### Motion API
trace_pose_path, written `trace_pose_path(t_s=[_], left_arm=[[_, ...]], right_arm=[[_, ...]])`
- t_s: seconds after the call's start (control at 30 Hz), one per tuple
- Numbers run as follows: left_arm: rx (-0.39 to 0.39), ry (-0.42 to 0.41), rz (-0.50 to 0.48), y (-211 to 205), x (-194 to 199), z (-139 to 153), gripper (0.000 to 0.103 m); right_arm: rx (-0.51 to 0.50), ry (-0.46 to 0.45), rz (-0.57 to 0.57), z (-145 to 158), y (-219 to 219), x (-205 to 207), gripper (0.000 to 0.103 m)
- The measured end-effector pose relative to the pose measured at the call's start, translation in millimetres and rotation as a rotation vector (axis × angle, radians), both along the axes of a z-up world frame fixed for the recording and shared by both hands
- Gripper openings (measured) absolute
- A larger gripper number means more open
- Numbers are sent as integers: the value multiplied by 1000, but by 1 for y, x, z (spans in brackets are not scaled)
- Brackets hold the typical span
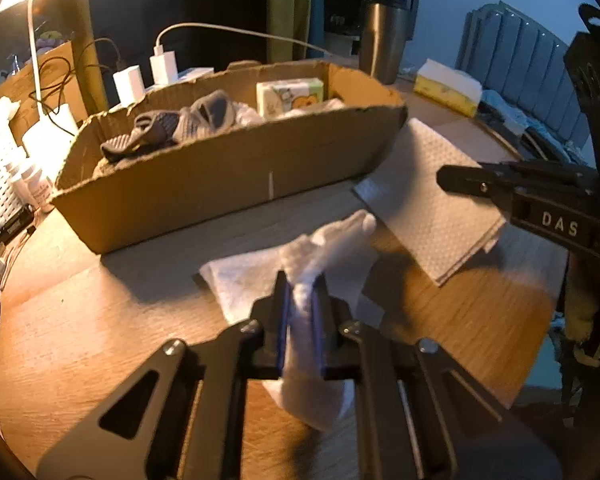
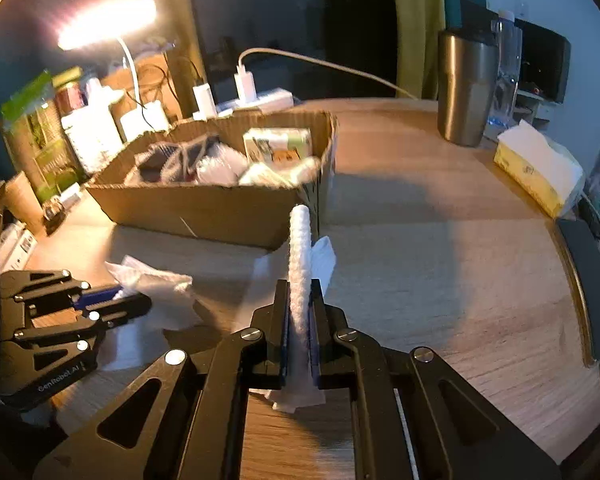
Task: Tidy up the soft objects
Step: 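Grasp a second white towel with the left tool while the right tool holds its towel, then carry both white towels with both tools into the box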
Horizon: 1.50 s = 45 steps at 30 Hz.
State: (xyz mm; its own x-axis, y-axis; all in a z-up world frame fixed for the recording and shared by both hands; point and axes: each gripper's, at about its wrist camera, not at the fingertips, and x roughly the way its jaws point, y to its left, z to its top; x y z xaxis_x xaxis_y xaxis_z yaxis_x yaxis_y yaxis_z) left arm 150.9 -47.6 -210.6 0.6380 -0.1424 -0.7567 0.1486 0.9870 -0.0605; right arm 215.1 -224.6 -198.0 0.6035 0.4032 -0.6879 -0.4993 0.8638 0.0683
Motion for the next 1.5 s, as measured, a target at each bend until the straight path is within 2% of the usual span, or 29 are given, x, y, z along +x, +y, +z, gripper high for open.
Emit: trace_pose_path(t_s=[0.57,0.9,1.5], left_arm=[[-72,-142,20,23,-17,55,9],[-119,-223,27,43,-14,88,9],[-128,-339,61,69,1,136,9]], right_arm=[[36,-101,21,50,9,-16,9],[48,-151,39,76,19,-18,9],[70,-230,49,117,35,-1,9]])
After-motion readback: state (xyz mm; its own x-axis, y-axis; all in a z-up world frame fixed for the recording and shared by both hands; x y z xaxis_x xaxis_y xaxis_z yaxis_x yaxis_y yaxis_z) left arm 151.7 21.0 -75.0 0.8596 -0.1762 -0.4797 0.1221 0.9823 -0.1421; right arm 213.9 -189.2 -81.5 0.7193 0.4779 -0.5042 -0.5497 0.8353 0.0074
